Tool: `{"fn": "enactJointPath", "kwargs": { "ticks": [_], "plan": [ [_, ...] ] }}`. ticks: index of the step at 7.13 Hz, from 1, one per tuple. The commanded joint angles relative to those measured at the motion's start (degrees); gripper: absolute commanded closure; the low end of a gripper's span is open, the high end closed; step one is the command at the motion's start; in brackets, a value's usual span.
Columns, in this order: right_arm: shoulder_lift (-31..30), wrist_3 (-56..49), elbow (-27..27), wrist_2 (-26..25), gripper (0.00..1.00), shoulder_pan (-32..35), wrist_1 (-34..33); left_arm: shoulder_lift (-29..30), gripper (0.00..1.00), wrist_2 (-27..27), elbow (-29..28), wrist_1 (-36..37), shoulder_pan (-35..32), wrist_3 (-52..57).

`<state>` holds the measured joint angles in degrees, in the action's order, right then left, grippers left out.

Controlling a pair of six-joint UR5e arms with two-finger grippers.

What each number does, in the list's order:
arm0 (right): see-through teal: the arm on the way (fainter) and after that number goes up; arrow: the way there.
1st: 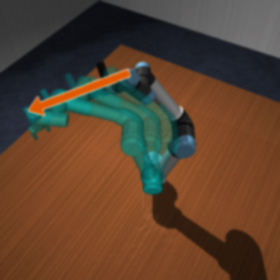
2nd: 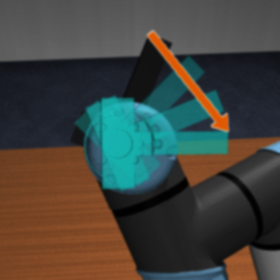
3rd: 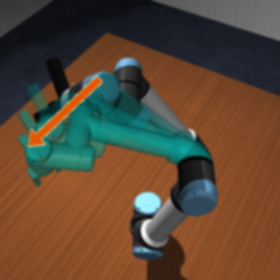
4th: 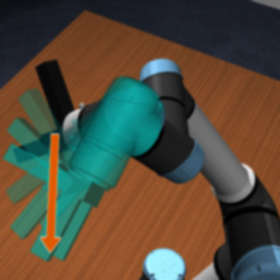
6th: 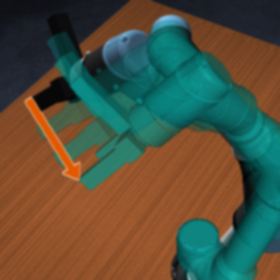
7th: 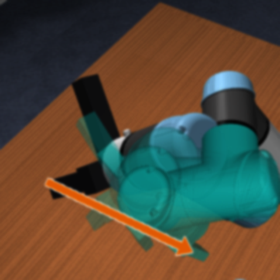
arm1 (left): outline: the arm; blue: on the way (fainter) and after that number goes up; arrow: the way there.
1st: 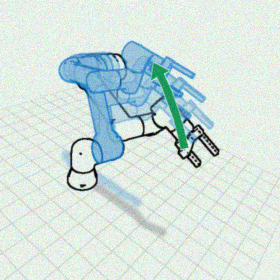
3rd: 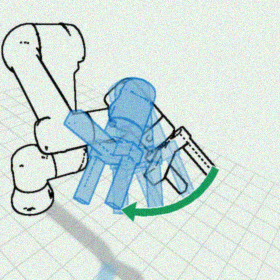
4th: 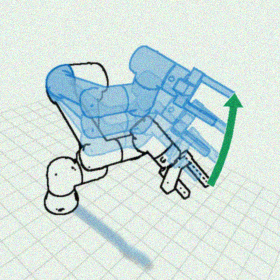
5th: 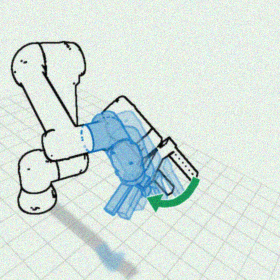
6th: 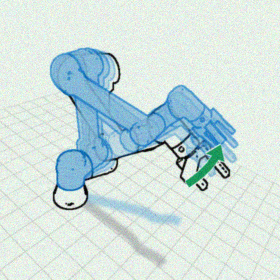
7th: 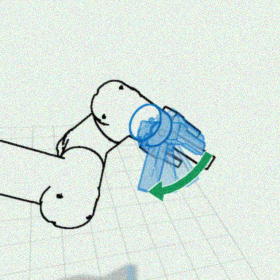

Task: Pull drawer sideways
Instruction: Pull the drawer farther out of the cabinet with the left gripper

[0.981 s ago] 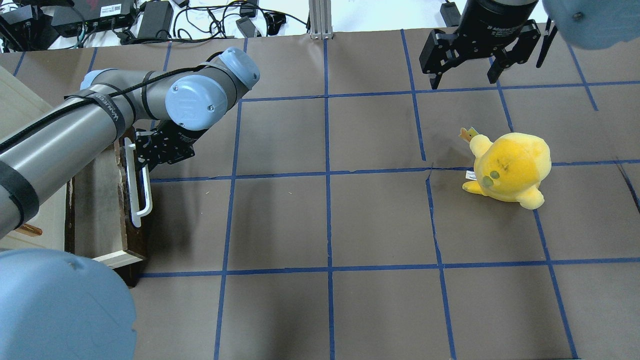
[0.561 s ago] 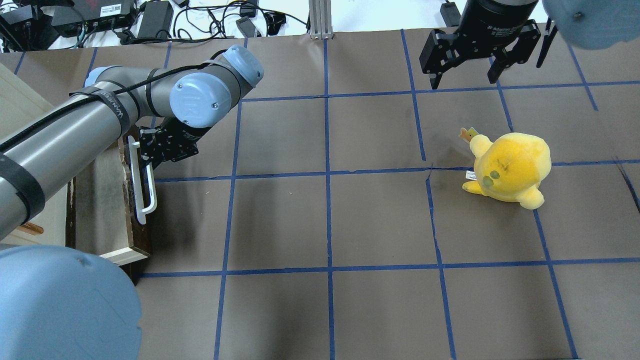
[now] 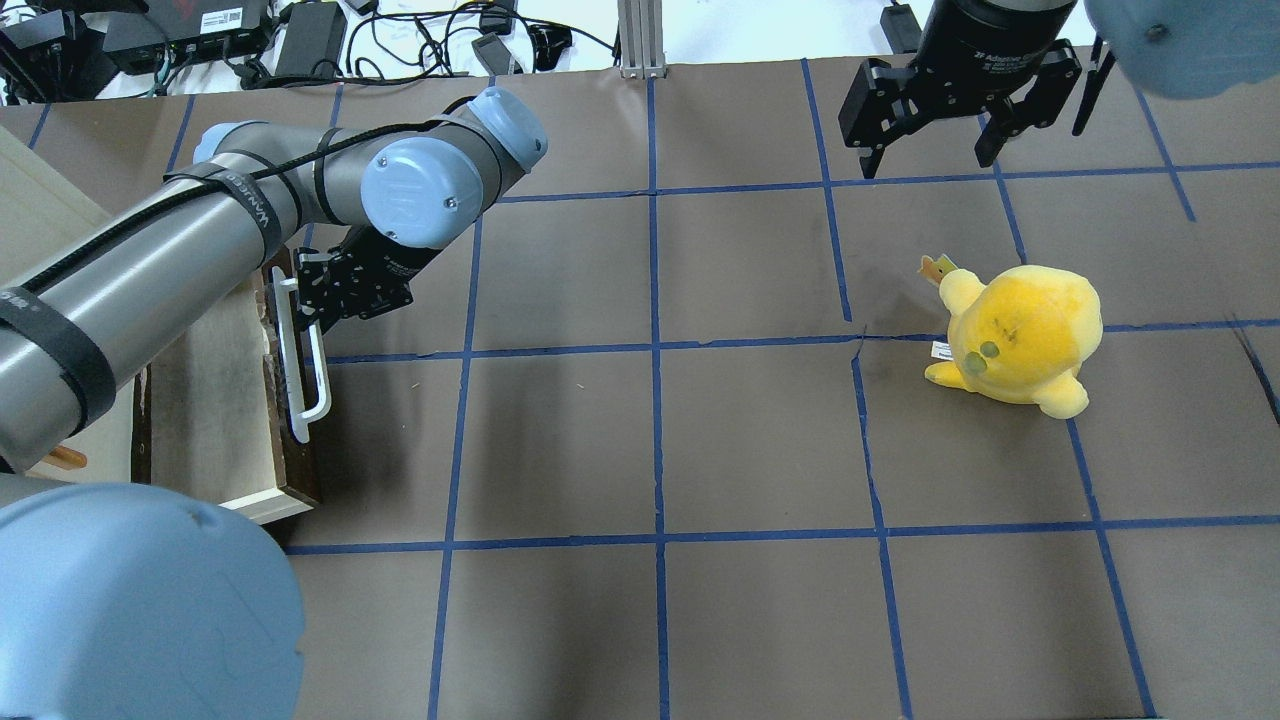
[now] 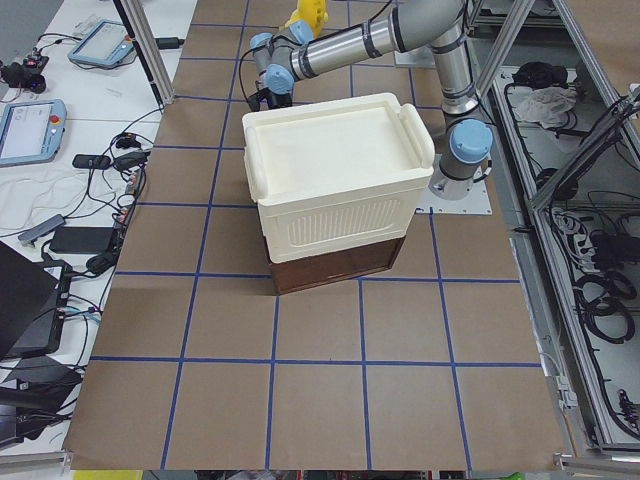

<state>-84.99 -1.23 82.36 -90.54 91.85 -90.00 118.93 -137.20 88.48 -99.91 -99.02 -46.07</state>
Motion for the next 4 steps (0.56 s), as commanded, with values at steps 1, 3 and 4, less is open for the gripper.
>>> {"fn": "enactJointPath", "kwargs": {
  "ticks": [1, 3, 4],
  "plan": [
    [0.00, 0.00, 0.00, 0.01, 0.00, 0.00, 0.00, 0.24, 1.00, 0.00, -0.33, -0.11, -0.30, -0.16],
    [0.00, 0.00, 0.00, 0.01, 0.00, 0.00, 0.00, 0.68, 1.00, 0.09, -0.59, -0.11, -0.56, -0.60],
    [0.00, 0.00, 0.00, -0.08, 0.00, 0.00, 0.00, 0.69, 1.00, 0.09, -0.59, -0.11, -0.82, -0.78]
  ]
}}
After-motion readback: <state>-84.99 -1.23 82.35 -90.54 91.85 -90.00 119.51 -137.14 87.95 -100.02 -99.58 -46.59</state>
